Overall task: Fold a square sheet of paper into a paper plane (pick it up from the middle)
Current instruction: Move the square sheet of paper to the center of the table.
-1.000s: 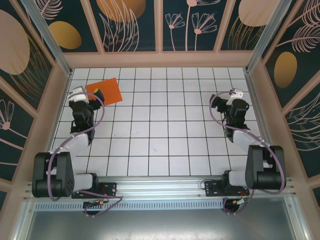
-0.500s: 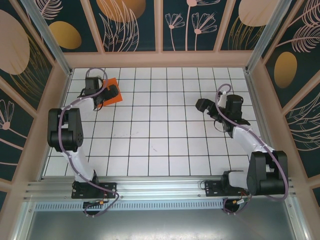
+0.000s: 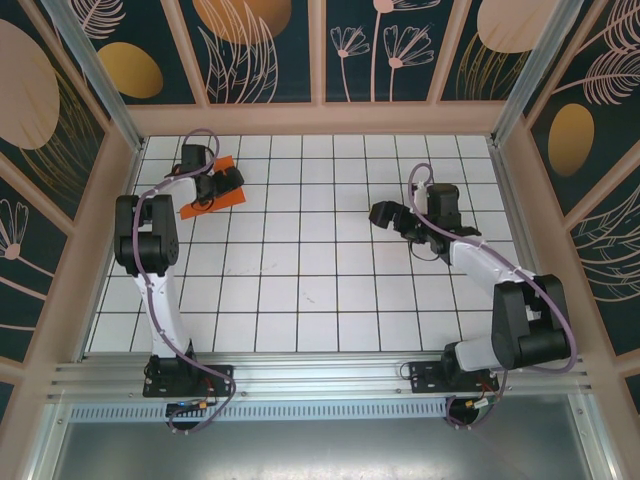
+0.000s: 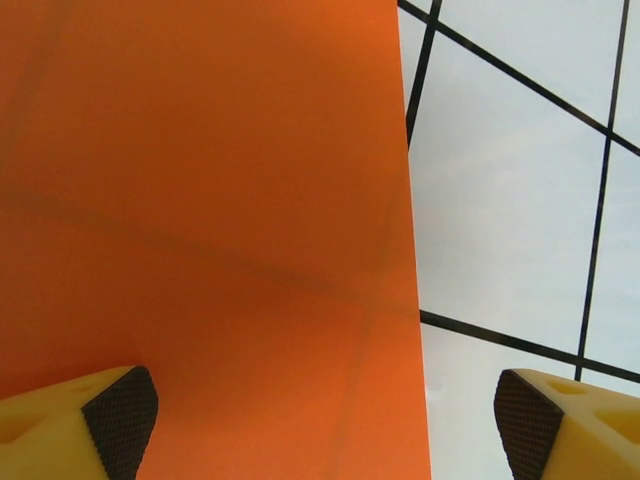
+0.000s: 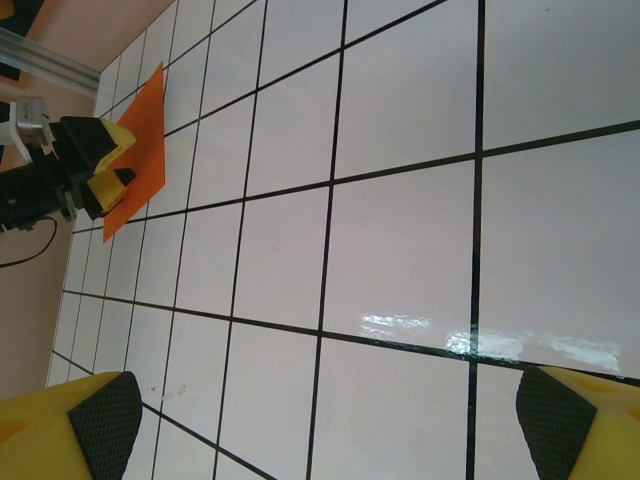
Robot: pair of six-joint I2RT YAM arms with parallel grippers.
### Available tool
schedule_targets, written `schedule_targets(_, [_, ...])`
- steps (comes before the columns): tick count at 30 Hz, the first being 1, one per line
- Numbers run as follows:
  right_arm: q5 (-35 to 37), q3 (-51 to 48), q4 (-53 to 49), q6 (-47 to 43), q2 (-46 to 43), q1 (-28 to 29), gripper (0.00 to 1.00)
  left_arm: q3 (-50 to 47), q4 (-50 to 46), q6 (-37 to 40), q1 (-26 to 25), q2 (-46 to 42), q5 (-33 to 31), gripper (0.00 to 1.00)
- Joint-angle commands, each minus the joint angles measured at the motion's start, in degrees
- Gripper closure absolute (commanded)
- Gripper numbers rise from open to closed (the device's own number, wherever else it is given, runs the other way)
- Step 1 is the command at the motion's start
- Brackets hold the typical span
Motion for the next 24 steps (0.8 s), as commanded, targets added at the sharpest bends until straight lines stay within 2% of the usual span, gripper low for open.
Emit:
schedule_targets(1, [0.93,2.99,-2.53,0.92,0.46,0.36,0.01,-6.25,-4.51,-1.45,-1.37,-0.72,4.39,0.10])
schedule_targets(10, [4.10,1.93,-5.38,0.04,-1.74,0.43,0.01,-23.03,2.78,-5.38,-9.84,-7.47,7.56,0.10])
schedule_targets(16, [5.23,1.43,-6.73,0.04,-2.85,0.43,0.01,-30.07,7.72,-11.05,-18.87,-10.41,8.71,0.10])
schedule_targets(24, [8.29,0.48,-9.49,0.91,-3.34,0.42,0.01,-35.32,20.46,-28.78,-35.94,-13.46,8.36,0.09])
